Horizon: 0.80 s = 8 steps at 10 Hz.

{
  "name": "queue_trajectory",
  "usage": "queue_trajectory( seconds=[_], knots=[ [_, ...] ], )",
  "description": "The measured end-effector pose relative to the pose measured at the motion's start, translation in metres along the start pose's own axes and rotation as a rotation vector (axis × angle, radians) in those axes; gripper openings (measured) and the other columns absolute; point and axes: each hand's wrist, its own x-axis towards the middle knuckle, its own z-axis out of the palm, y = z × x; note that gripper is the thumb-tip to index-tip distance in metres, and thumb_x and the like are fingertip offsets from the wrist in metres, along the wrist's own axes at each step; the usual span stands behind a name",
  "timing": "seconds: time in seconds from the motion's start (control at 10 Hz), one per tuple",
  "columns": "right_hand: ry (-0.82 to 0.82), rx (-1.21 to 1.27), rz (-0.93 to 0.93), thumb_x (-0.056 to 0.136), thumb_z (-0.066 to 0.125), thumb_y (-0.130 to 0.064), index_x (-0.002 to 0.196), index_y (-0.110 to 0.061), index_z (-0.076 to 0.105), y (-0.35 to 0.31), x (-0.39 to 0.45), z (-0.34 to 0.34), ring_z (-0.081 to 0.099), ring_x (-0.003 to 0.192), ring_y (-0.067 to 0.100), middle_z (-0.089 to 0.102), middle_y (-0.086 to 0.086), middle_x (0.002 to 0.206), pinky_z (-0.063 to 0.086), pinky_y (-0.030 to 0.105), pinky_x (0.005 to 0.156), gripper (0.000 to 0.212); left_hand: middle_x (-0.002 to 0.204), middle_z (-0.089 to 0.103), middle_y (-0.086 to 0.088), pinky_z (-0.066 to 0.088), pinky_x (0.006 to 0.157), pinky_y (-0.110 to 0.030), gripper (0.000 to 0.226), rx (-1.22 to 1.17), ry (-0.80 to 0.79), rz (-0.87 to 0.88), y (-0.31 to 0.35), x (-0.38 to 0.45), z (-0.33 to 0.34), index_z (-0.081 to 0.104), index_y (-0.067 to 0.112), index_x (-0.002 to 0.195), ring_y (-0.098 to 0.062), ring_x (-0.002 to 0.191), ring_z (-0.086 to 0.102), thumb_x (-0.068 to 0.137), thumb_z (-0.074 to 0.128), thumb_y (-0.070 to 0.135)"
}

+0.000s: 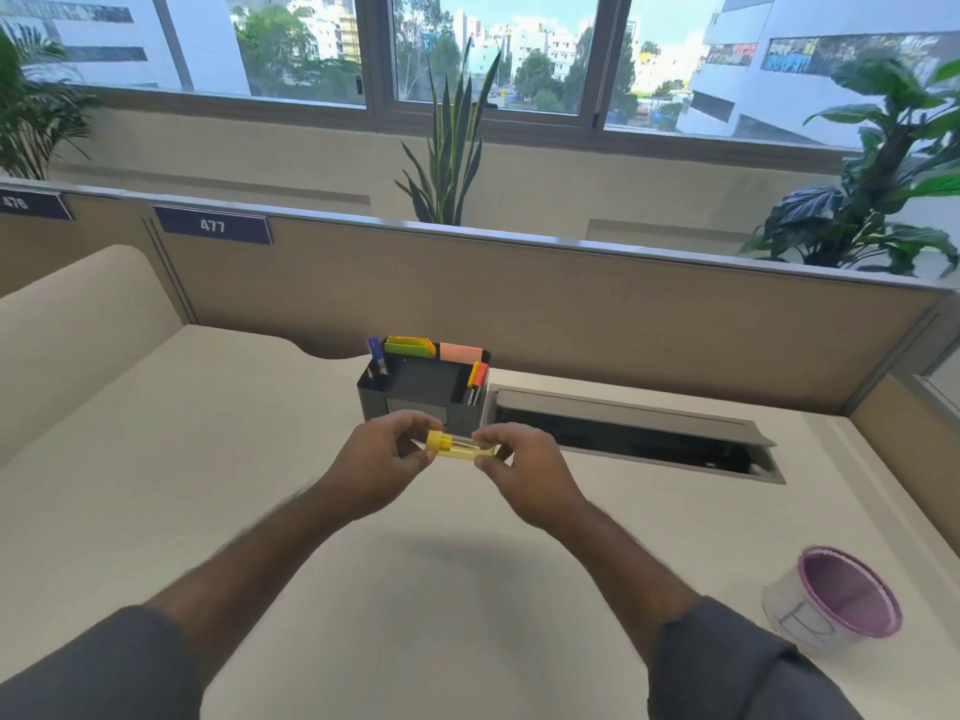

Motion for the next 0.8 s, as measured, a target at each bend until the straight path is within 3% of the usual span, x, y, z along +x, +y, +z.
queue_trajectory(
  seconds=[0.2, 0.3, 0.6, 0.7, 0.8],
  knots=[
    [0.11, -0.196, -0.065, 0.085, 0.071, -0.014, 0.11, -0.017, 0.071, 0.0, 0.078, 0.047, 0.053, 0.095, 0.018, 0.067, 0.002, 0.101, 0.05, 0.034, 0.078, 0.025, 0.092, 0.068, 0.001, 0.054, 0.071, -0.022, 0.025, 0.192, 0.032, 0.036, -0.04, 0.079, -0.022, 0.069, 0.015, 0.113, -0.012, 0.081, 0.066, 0.088, 0.068, 0.009],
    [0.136, -0.271, -0.051, 0.086, 0.07, -0.015, 0.109, -0.02, 0.072, 0.001, 0.119, 0.065, 0.049, 0.097, 0.021, 0.064, 0.001, 0.102, 0.046, 0.04, 0.079, 0.024, 0.097, 0.073, -0.009, 0.058, 0.074, -0.034, 0.024, 0.258, 0.092, 0.034, -0.062, 0.118, -0.024, 0.071, 0.011, 0.112, -0.023, 0.081, 0.067, 0.09, 0.062, 0.008],
    [0.016, -0.292, 0.071, 0.087, 0.067, -0.015, 0.112, -0.025, 0.07, 0.022, 0.165, 0.1, 0.046, 0.105, 0.024, 0.061, 0.0, 0.111, 0.044, 0.046, 0.089, 0.026, 0.103, 0.073, -0.01, 0.047, 0.07, -0.032, 0.031, 0.412, 0.093, 0.025, -0.105, 0.159, -0.004, 0.07, 0.016, 0.113, -0.023, 0.082, 0.06, 0.09, 0.053, 0.003],
    [-0.014, -0.264, 0.069, 0.089, 0.065, -0.017, 0.118, -0.025, 0.066, 0.026, 0.162, 0.101, 0.044, 0.113, 0.025, 0.061, 0.001, 0.116, 0.039, 0.05, 0.098, 0.029, 0.119, 0.07, -0.009, 0.052, 0.087, -0.038, 0.043, 0.535, 0.074, 0.161, -0.11, 0.156, 0.001, 0.065, 0.015, 0.121, -0.029, 0.105, 0.063, 0.085, 0.054, -0.006],
    [-0.043, -0.289, 0.058, 0.09, 0.065, -0.019, 0.13, -0.024, 0.056, 0.026, 0.158, 0.098, 0.042, 0.122, 0.027, 0.058, 0.002, 0.126, 0.034, 0.053, 0.105, 0.041, 0.14, 0.059, -0.008, 0.045, 0.104, -0.04, 0.054, 0.546, 0.083, 0.134, -0.112, 0.151, 0.0, 0.054, 0.013, 0.137, -0.029, 0.127, 0.054, 0.086, 0.051, -0.008]
  ],
)
